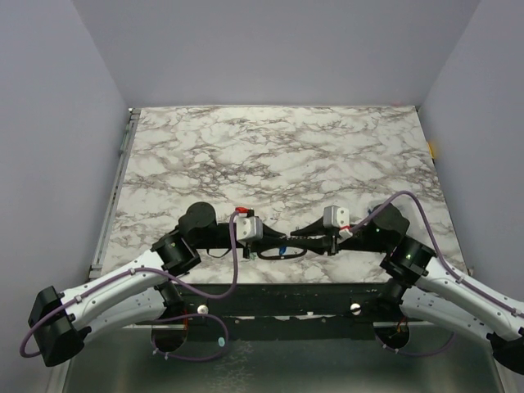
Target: Put the keys on the keyring
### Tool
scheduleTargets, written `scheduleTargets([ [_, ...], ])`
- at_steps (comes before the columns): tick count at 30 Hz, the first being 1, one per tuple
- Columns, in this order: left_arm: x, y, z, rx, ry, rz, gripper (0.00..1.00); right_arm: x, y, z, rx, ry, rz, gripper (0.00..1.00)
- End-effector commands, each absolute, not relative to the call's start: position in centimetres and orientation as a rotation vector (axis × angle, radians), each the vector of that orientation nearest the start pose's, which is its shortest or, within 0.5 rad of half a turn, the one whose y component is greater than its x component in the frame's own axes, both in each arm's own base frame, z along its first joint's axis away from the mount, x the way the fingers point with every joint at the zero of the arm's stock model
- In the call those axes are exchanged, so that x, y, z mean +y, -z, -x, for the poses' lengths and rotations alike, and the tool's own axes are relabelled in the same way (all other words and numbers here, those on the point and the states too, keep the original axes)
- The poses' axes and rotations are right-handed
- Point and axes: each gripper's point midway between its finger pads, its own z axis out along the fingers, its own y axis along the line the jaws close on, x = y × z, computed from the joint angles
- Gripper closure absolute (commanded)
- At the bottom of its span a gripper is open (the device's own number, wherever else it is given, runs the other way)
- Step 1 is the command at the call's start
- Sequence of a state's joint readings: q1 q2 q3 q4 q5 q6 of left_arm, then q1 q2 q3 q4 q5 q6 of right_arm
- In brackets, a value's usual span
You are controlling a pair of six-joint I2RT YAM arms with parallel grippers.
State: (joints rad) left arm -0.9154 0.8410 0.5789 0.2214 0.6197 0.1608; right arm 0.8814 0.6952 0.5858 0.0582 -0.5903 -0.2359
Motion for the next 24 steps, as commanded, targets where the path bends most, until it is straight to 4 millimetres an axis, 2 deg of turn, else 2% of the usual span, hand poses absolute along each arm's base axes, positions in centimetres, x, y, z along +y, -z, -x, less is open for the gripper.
scheduleTargets([
  [1,-30.2,-27.1,-13.9,1.151,0.981,-1.187,1.0,27.6,-26.3,-11.4,1.217,-0.976,1.274,0.62],
  [3,-30.2,-27.1,-14.1,1.155,0.974,-1.186,1.0,27.3,-26.4,-11.4,1.239,-0.961,1.273,0.51],
  [10,-30.2,-26.6,-14.4,1.177,0.958,-1.199,1.0,26.4,-28.0,-11.8,1.215,-0.92,1.207,0.38],
  [14,-30.3,-26.3,-14.2,1.179,0.962,-1.215,1.0,25.7,-28.8,-12.9,1.237,-0.824,1.2,0.36],
  [17,-30.5,-25.7,-14.1,1.19,0.973,-1.237,1.0,25.6,-28.5,-13.2,1.288,-0.781,1.27,0.37],
  [24,-31.0,-24.7,-13.9,1.227,1.004,-1.262,1.0,26.3,-25.2,-13.8,1.467,-0.738,1.507,0.44],
])
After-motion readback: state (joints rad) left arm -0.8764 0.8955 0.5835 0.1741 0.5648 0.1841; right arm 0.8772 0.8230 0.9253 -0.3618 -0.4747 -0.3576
